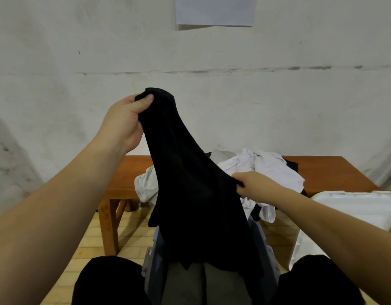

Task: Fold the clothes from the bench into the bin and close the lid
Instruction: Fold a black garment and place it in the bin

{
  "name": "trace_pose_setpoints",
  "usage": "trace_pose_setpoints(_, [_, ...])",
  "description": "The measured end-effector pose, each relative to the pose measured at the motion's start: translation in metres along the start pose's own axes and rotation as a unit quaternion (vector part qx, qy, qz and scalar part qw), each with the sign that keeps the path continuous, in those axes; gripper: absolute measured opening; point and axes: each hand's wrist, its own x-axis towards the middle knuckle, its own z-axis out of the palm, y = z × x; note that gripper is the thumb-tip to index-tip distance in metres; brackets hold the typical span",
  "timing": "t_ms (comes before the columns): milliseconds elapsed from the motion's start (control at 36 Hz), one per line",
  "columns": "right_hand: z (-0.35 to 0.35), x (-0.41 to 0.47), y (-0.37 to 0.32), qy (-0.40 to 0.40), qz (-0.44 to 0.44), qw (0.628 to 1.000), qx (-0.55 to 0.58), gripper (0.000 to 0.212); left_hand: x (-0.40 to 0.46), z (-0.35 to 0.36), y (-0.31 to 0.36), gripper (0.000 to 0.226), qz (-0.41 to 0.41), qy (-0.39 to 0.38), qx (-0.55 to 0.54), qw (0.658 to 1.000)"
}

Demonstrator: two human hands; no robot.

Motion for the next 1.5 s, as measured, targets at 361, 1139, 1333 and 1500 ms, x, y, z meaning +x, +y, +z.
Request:
trace_pose_setpoints(361, [-0.028,-0.003,-0.034,-0.017,-0.064,0.726,0.684,0.044,-0.011,0.036,-0.005,0.015,-0.070,0.021,-0.080,0.994])
trace_pose_setpoints(1139, [-0.048,0.013,-0.083,0.178,0.013,0.580,0.794,0.023,-0.092,0.005,-0.179,0.079,-0.115,-0.193,0.366,0.903])
trace_pose_setpoints(1333, [-0.059,0.016,-0.075,0.187,0.019,0.582,0.791,0.026,-0.084,0.014,-0.181,0.009,-0.020,-0.050,0.352,0.934])
trace_pose_setpoints(1500, [-0.073,0.013,-0.051,0.162,0.018,0.635,0.755,0.023,-0.070,0.017,-0.152,0.023,-0.113,0.005,0.146,0.983])
